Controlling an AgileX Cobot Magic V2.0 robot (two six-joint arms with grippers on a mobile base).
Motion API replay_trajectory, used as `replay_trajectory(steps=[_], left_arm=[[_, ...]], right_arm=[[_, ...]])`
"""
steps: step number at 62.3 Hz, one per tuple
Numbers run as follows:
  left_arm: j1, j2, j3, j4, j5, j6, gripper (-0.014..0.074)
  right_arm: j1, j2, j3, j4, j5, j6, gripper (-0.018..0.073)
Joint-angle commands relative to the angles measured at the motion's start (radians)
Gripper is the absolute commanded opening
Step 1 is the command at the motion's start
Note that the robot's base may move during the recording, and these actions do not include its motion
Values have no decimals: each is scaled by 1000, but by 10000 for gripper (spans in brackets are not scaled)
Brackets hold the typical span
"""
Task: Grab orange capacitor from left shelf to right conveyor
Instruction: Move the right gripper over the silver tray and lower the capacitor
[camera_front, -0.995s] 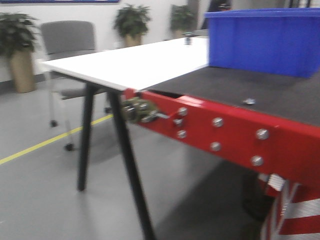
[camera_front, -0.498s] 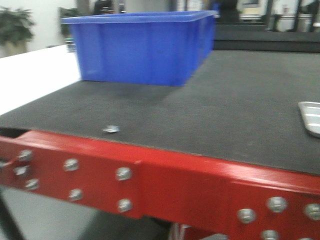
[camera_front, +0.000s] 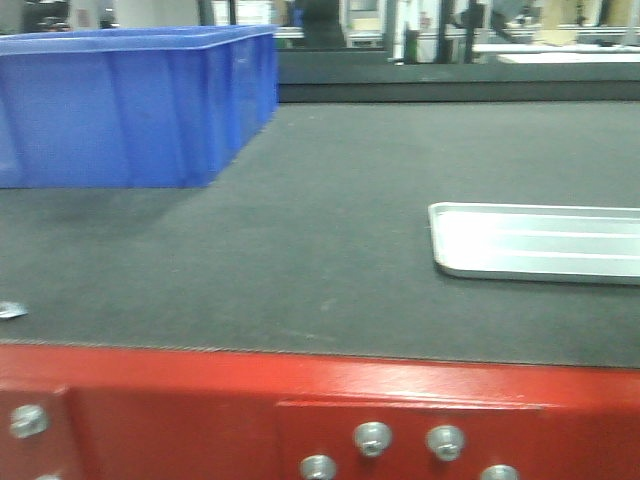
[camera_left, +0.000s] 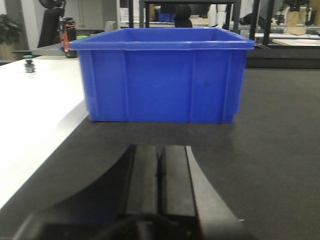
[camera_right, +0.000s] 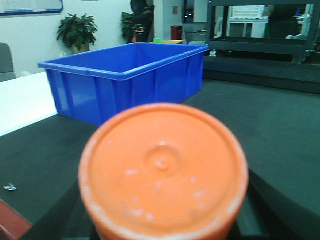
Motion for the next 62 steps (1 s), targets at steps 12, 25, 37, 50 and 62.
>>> replay_trajectory(steps=[12, 25, 37, 50, 62], left_arm=[[-2, 10, -8, -5, -90, 0, -105], [-2, 10, -8, -5, -90, 0, -105], [-2, 10, -8, -5, -90, 0, -105], [-2, 10, -8, -5, -90, 0, -105], [-2, 10, -8, -5, -90, 0, -105]], right_arm=[[1, 7, -30, -20, -66, -6, 48], [1, 7, -30, -20, -66, -6, 48], [0, 7, -30, -20, -86, -5, 48], [-4, 101, -57, -19, -60, -3, 48], [-4, 372, -174, -65, -65, -7, 48]])
